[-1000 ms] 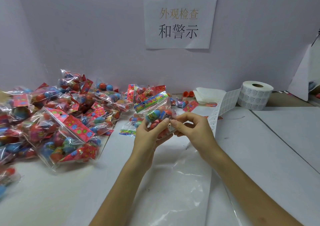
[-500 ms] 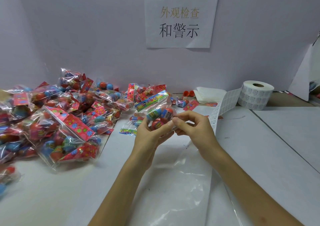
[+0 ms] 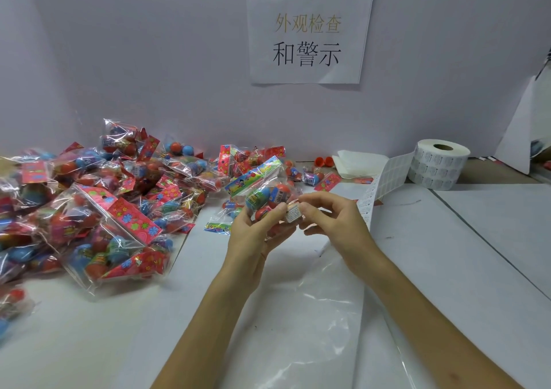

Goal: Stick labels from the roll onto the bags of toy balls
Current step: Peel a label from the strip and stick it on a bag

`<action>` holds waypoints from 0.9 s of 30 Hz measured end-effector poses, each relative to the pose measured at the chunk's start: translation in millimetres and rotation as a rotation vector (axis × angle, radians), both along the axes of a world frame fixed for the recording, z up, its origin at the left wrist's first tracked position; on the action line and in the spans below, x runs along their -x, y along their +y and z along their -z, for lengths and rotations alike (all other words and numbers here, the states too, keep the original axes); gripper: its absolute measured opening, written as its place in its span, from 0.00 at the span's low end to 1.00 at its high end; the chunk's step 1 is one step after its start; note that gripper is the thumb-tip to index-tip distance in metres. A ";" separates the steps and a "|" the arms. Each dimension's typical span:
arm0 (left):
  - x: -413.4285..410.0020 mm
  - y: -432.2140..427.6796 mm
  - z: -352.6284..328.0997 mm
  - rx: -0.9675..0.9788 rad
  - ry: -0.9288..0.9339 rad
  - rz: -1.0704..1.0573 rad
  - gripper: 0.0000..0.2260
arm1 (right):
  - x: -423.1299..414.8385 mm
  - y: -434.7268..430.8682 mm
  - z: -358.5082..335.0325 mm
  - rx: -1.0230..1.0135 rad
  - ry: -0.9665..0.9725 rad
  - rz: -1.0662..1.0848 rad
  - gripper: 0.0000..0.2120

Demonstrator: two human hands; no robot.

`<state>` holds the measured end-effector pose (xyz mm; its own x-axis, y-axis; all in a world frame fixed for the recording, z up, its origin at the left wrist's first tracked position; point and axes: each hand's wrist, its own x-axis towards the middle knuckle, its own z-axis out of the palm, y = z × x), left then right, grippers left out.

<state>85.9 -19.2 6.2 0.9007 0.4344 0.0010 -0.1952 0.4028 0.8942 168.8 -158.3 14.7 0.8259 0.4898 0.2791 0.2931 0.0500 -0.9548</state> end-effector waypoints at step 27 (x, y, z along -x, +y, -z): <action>-0.5 -8.6 1.6 -0.362 0.131 -0.083 0.06 | -2.7 -3.2 -2.0 0.124 -0.135 -0.009 0.05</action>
